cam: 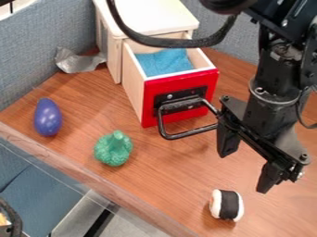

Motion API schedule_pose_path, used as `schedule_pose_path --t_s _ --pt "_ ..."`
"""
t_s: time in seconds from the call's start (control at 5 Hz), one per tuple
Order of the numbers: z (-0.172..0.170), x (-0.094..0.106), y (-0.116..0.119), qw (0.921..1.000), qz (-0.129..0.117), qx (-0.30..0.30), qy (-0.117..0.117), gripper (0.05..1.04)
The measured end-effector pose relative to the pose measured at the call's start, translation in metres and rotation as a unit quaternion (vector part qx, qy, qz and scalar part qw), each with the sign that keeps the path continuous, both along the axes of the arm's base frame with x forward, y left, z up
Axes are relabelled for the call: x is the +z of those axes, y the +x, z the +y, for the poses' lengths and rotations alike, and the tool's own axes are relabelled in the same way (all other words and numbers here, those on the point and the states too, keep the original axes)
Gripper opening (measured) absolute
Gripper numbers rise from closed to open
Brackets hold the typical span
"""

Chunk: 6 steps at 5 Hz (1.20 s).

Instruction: Places roll inside the drawer

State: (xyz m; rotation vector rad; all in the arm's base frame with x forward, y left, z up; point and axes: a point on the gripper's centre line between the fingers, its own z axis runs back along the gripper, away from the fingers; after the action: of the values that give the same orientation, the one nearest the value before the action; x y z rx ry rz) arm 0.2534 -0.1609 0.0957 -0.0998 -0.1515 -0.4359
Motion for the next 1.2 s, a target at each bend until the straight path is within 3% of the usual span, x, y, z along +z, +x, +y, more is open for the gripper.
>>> schedule_pose_path --t_s 0.2,0.6,1.2 --pt "0.002 -0.010 -0.002 0.9999 0.014 0.001 0.008 1.001" --pt "-0.007 -0.019 0.002 0.9995 -0.003 -0.030 0.008 1.000" --pt "-0.013 -0.049 -0.004 0.9959 -0.017 -0.087 0.018 1.000"
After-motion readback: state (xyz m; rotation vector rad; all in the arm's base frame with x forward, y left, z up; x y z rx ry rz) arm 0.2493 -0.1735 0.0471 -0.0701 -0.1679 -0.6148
